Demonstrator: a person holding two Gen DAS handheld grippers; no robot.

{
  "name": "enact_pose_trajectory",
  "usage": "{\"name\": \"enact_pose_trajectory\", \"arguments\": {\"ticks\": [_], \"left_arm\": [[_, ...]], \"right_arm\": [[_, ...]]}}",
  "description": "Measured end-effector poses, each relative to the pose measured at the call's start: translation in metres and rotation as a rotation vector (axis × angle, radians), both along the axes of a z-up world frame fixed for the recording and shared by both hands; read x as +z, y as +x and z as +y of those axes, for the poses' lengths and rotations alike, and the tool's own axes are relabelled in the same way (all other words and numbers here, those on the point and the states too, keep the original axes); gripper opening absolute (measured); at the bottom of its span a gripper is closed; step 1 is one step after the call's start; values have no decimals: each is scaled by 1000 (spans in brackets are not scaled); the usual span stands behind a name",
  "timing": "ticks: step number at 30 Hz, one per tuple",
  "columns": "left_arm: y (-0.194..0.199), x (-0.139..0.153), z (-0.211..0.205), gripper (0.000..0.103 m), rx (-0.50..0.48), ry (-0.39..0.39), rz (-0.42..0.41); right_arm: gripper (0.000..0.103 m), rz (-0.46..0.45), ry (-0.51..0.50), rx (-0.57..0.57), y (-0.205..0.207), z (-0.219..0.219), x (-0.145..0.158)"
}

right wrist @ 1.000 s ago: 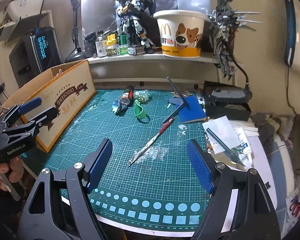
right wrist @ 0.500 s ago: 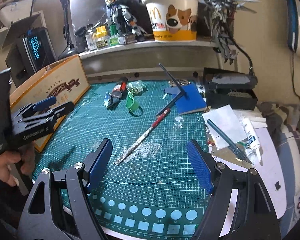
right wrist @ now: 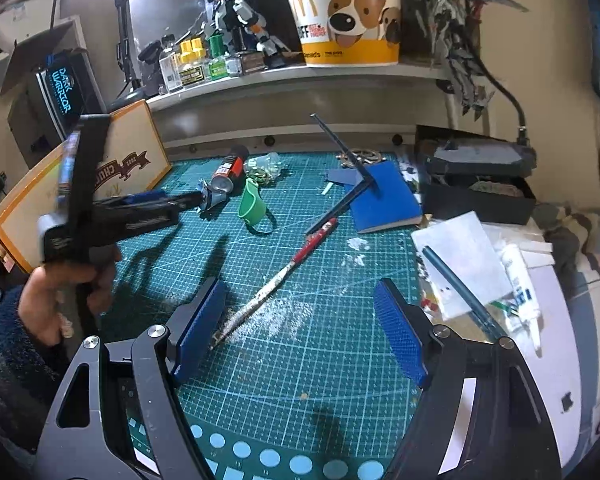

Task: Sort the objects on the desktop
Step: 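Grasp the blue flower-shaped part with the left gripper while the right gripper approaches the spray can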

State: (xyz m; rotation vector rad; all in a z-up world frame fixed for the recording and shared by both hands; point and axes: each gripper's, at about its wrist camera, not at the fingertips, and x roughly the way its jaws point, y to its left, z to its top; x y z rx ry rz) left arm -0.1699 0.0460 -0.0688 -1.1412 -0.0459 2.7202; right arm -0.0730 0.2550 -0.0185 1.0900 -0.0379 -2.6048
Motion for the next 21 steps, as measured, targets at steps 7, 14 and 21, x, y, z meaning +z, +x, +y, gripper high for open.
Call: {"name": "enact_pose_trajectory", "arguments": {"ticks": [7, 14, 21], "left_arm": [[-21, -15, 3, 25, -7, 22, -74], [-22, -11, 1, 7, -13, 41, -91], [4, 9, -22, 6, 20, 58, -61]], "right_arm": [[75, -26, -6, 5, -13, 2, -9], [75, -48, 1, 4, -18, 2, -14], [75, -45, -3, 25, -19, -9, -8]]}}
